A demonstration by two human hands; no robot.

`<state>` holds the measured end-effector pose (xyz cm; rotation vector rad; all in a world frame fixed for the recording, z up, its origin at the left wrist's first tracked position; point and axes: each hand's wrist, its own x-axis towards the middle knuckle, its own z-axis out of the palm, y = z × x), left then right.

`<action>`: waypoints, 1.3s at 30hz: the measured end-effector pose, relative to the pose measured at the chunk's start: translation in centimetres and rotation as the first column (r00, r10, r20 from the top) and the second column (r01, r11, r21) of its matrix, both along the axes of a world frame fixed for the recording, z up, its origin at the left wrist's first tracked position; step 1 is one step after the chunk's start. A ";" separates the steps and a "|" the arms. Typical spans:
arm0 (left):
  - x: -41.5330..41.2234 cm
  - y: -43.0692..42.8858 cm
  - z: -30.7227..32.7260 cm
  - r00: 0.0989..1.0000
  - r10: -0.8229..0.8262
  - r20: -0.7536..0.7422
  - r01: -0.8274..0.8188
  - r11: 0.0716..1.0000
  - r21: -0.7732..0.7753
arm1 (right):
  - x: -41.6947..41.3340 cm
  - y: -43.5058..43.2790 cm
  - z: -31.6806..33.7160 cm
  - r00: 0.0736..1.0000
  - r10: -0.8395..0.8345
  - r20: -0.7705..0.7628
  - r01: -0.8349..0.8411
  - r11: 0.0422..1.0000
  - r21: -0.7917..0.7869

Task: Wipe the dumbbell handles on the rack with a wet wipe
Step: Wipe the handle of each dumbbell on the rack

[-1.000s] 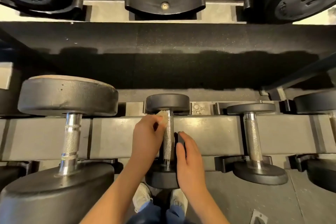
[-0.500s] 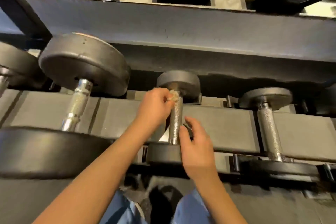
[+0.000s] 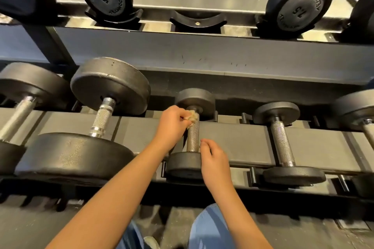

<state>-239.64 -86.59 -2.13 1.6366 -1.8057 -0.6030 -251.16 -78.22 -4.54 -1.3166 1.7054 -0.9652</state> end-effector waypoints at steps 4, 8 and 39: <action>-0.6 -0.9 -0.4 0.991 0.072 -0.109 -0.073 0.997 -0.007 | -0.2 -0.2 -0.4 1.000 0.002 0.008 -0.001 0.999 -0.037; 0.7 0.0 -0.6 0.999 -0.030 -0.033 0.033 0.993 0.113 | -0.3 0.0 -0.5 0.999 -0.011 0.032 0.013 0.998 -0.064; 1.6 2.8 -0.3 0.996 -0.082 -0.034 0.089 0.902 0.422 | -0.3 0.0 -1.0 0.995 -0.063 0.071 0.072 0.989 -0.128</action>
